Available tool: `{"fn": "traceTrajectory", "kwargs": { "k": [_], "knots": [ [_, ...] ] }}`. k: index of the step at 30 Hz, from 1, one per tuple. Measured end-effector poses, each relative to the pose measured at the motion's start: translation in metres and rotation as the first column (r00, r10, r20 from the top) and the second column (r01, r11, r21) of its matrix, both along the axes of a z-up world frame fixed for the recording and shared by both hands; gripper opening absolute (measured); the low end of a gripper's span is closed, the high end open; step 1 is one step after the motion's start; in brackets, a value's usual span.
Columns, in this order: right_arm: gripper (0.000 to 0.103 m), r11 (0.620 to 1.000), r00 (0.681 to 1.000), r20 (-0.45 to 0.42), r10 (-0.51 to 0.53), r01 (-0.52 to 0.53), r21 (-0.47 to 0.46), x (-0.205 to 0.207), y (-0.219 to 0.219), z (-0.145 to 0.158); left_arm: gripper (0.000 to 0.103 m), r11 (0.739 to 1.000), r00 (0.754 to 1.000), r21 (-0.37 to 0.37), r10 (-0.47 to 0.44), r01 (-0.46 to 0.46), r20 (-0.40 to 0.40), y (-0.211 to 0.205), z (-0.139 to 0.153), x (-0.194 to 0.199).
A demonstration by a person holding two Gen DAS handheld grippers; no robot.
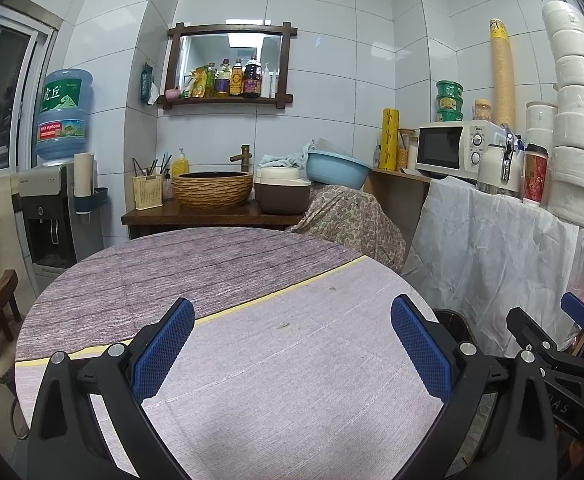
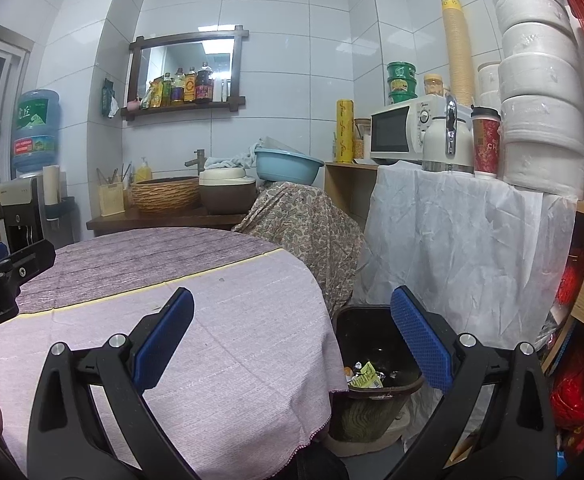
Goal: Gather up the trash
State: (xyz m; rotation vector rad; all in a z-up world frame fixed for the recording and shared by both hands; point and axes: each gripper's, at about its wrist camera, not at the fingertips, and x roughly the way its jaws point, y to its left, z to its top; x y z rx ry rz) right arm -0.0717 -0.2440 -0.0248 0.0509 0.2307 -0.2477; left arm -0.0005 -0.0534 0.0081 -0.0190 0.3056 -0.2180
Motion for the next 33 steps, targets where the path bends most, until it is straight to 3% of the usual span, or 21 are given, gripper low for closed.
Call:
{"fn": "traceTrajectory", "kwargs": {
  "k": [33],
  "knots": [
    [0.097,1.0,1.0,-0.011,0.003,-0.003,-0.002,0.001,-0.001,-0.0014,0.097,1.0,1.0,0.009,0.016,-0.016,-0.025,-0.0034,-0.0044,0.0011]
  ]
}}
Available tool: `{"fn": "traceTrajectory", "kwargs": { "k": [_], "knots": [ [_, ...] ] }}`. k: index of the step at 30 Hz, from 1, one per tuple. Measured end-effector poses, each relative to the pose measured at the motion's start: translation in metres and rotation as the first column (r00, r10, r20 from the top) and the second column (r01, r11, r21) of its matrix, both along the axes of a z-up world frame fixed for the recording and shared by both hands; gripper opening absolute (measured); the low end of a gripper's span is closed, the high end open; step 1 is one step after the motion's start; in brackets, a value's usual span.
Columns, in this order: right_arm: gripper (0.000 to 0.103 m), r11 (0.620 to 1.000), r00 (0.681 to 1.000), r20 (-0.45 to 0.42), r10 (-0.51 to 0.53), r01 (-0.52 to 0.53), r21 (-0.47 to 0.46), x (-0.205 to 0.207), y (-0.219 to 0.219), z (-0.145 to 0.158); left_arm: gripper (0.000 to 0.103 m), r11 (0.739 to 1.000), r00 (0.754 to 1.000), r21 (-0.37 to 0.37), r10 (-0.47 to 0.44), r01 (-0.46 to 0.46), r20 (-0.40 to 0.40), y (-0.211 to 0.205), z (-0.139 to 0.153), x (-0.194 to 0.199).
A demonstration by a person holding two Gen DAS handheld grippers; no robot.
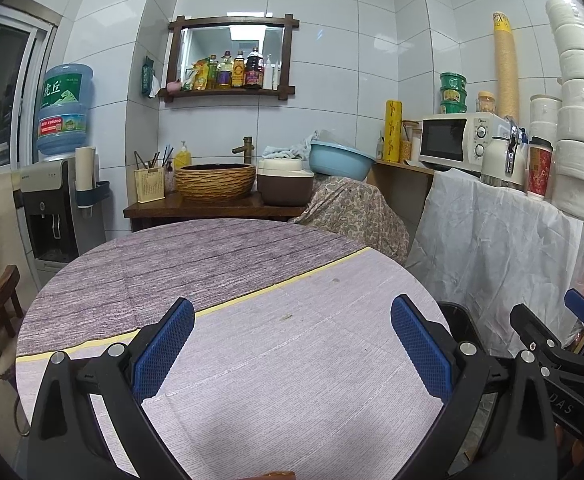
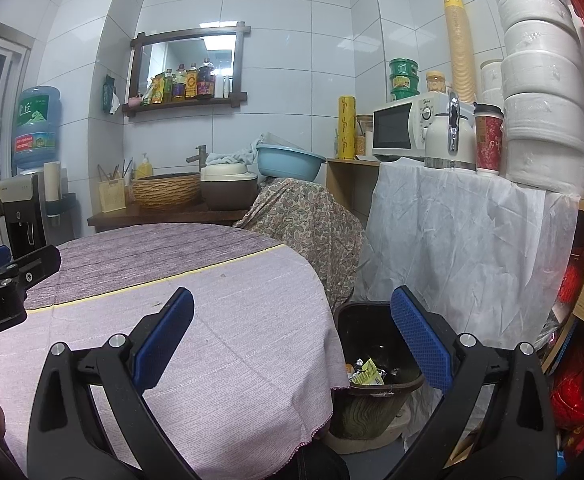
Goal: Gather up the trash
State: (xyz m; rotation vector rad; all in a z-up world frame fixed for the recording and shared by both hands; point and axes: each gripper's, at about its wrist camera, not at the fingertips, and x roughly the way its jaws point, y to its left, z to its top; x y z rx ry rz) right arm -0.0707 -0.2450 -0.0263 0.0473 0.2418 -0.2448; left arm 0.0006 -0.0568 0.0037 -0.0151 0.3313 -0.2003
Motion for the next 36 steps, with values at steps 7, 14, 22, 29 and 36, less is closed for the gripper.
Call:
{"fn": "traceTrajectory", "kwargs": {
  "k": [7,14,22,29,36],
  "knots": [
    [0.097,1.0,1.0,-0.003,0.004,-0.004,0.002,0.0009,-0.0012,-0.0021,0.097,1.0,1.0,0.005,0.0,0.0,-0.003,0.0012,-0.0014,0.001],
    [0.097,1.0,1.0,-0.007,0.005,-0.005,0.003,0.0016,-0.0011,-0.0029,0.098,1.0,1.0,0.006,0.0,0.0,-0.004,0.0004,-0.0014,0.0007],
    [0.097,1.0,1.0,-0.011,0.007,-0.007,0.006,0.0015,-0.0019,-0.0048,0.097,1.0,1.0,0.009,-0.008,0.008,-0.011,0.0013,-0.0041,0.0026],
    [0.097,1.0,1.0,-0.01,0.006,-0.006,0.005,0.0026,-0.0036,-0.005,0.098,1.0,1.0,0.011,-0.013,0.013,-0.011,0.0008,-0.0043,0.0036],
    [0.097,1.0,1.0,-0.008,0.005,-0.005,0.004,0.0029,-0.0041,-0.0037,0.097,1.0,1.0,0.013,-0.007,0.007,-0.012,0.0022,-0.0041,0.0036]
  ]
}}
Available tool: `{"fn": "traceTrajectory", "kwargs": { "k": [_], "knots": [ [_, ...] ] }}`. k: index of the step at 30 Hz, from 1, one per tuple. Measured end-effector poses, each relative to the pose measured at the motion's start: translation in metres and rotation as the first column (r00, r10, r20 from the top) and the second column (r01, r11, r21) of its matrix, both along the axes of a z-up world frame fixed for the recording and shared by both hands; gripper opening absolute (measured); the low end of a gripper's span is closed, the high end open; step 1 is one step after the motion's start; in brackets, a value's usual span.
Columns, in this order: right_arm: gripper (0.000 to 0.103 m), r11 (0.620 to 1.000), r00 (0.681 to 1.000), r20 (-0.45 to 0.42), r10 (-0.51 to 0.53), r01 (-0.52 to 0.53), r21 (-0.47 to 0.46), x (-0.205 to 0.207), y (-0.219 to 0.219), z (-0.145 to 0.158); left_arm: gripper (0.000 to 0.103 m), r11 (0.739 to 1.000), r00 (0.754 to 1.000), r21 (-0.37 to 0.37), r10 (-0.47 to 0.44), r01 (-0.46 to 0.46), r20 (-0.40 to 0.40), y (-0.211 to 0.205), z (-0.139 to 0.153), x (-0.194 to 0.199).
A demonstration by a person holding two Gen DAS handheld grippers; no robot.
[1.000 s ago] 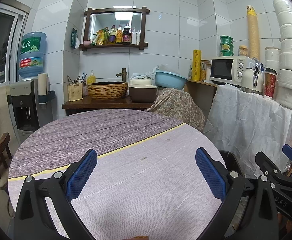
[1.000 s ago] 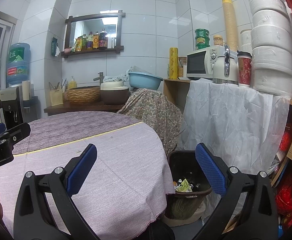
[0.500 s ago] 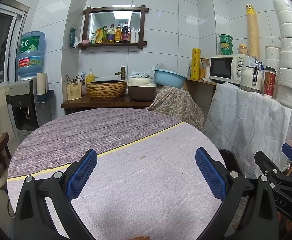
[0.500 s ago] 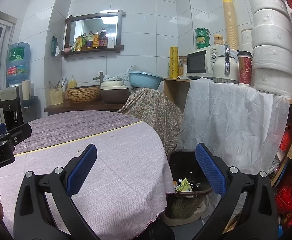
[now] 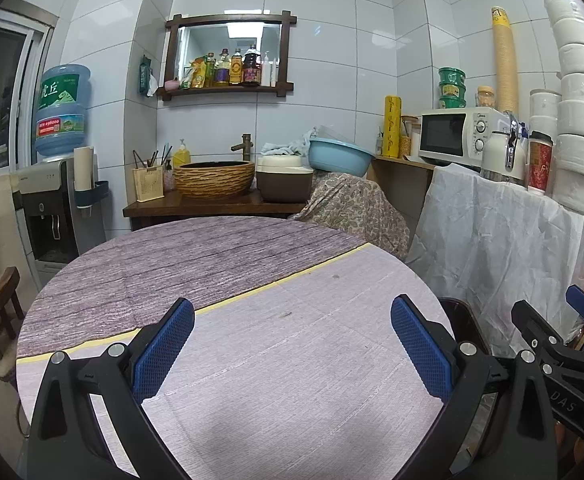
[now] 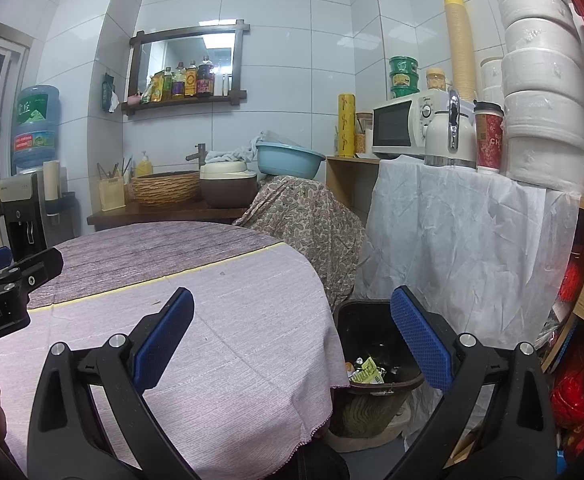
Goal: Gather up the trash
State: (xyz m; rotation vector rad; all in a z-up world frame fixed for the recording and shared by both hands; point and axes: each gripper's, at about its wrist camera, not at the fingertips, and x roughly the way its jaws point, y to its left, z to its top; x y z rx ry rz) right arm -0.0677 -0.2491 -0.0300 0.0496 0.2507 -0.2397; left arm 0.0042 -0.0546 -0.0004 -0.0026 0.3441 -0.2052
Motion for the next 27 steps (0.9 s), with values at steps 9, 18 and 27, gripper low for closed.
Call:
{"fn": "traceTrajectory", "kwargs": {
  "k": [9,18,27],
  "knots": [
    [0.097,1.0,1.0,-0.001,0.0,0.0,-0.001,-0.0002,0.0008,0.0,0.097,1.0,1.0,-0.004,0.005,-0.005,-0.008,0.0038,0.0007,0.0008],
    [0.097,1.0,1.0,-0.003,0.0,0.0,0.0,0.0001,0.0013,0.0002,0.097,1.0,1.0,0.0,0.005,-0.005,-0.011,0.0045,0.0002,0.0013],
    [0.097,1.0,1.0,-0.004,0.001,-0.001,0.0,-0.0002,0.0014,0.0001,0.097,1.0,1.0,0.0,0.004,-0.004,-0.013,0.0058,-0.0008,0.0022]
  ]
}}
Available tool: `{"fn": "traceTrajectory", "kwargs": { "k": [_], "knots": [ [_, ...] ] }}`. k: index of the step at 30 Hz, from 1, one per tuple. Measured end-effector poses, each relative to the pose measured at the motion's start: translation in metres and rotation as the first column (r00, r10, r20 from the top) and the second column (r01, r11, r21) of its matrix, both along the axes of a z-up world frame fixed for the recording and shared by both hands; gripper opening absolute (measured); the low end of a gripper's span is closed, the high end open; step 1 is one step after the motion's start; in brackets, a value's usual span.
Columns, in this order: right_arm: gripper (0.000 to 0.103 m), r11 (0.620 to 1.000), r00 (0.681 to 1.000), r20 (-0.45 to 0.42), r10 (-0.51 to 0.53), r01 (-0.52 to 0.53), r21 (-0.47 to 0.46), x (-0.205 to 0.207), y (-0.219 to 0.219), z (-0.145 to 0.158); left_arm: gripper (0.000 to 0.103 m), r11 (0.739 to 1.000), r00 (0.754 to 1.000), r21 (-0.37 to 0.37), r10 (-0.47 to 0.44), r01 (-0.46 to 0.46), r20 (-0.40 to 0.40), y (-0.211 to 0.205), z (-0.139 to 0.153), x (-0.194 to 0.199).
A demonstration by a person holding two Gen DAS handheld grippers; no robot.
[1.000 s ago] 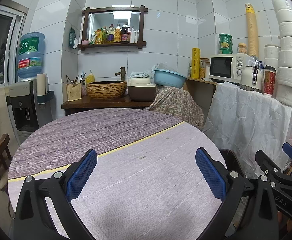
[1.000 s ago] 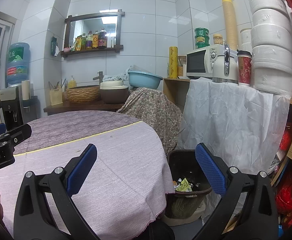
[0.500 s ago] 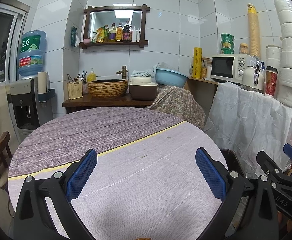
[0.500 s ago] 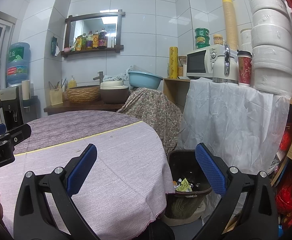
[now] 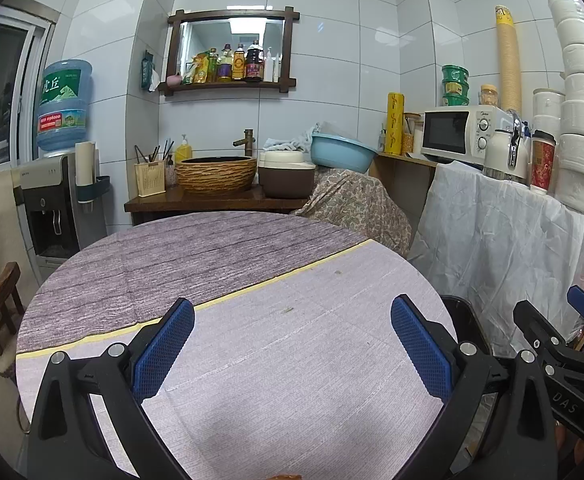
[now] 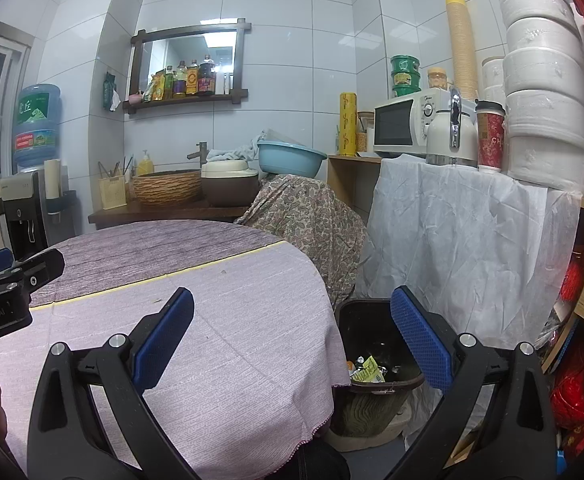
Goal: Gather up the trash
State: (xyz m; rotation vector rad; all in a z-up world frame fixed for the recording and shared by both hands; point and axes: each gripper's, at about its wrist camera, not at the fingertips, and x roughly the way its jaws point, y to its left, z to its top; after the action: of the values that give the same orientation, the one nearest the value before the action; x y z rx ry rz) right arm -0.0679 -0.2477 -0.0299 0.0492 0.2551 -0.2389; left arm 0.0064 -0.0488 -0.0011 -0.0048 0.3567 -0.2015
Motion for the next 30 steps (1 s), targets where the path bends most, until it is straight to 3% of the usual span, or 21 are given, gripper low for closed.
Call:
{"fn": "traceTrajectory", "kwargs": {
  "k": [30],
  "knots": [
    [0.097,1.0,1.0,-0.004,0.007,-0.007,-0.001,0.0005,-0.0005,-0.0023,0.098,1.0,1.0,0.0,0.0,0.0,-0.005,0.0029,-0.0064,0.001]
  ]
}}
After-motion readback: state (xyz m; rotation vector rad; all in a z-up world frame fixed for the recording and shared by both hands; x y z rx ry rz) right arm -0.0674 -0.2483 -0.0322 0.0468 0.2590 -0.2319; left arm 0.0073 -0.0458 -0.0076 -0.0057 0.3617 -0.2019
